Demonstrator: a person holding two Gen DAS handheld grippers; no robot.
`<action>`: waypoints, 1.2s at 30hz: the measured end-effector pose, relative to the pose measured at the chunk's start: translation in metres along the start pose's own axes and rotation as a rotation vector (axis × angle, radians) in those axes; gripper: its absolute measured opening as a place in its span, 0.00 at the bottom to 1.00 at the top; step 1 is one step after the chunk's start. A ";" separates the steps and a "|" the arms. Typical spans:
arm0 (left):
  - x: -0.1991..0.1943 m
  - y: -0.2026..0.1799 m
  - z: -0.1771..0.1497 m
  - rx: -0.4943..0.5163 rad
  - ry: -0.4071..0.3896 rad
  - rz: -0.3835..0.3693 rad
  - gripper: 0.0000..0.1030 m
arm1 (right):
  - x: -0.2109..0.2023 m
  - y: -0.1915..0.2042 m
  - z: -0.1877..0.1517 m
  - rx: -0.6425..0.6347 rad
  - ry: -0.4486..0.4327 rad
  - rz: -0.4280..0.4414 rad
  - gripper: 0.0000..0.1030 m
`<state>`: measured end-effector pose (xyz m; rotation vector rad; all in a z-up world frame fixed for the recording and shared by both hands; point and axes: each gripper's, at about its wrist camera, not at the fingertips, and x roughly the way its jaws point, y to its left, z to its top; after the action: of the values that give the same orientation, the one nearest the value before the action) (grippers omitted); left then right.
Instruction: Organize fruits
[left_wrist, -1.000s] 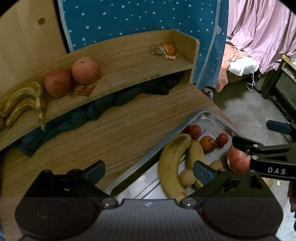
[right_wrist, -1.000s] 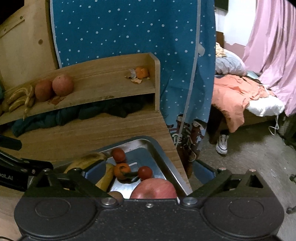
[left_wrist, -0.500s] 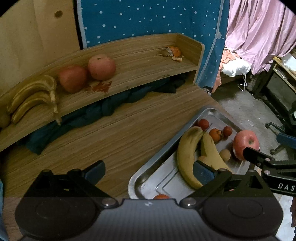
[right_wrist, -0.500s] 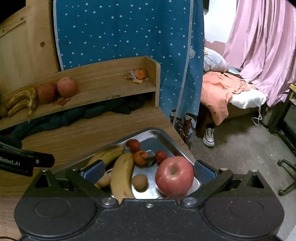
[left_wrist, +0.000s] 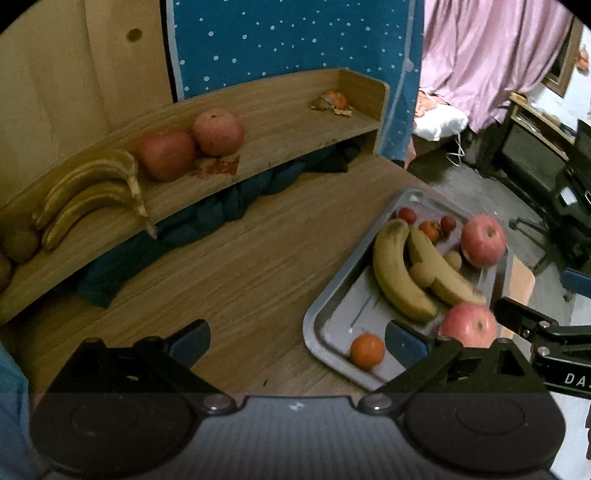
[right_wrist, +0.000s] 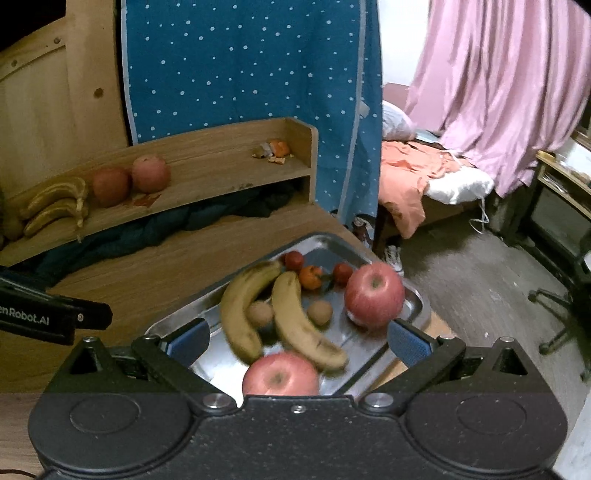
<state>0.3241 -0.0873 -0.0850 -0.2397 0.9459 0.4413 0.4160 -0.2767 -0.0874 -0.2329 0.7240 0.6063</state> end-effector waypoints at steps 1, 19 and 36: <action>-0.002 0.003 -0.003 0.004 0.002 -0.001 1.00 | -0.004 0.003 -0.003 0.010 0.002 -0.006 0.99; -0.042 0.019 -0.032 -0.026 -0.019 0.055 1.00 | -0.054 0.014 -0.039 0.016 -0.014 -0.005 0.99; -0.101 0.000 -0.093 -0.041 -0.035 0.078 1.00 | -0.131 0.021 -0.084 0.026 -0.058 0.031 0.99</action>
<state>0.2056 -0.1491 -0.0547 -0.2322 0.9147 0.5352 0.2801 -0.3506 -0.0599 -0.1794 0.6806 0.6303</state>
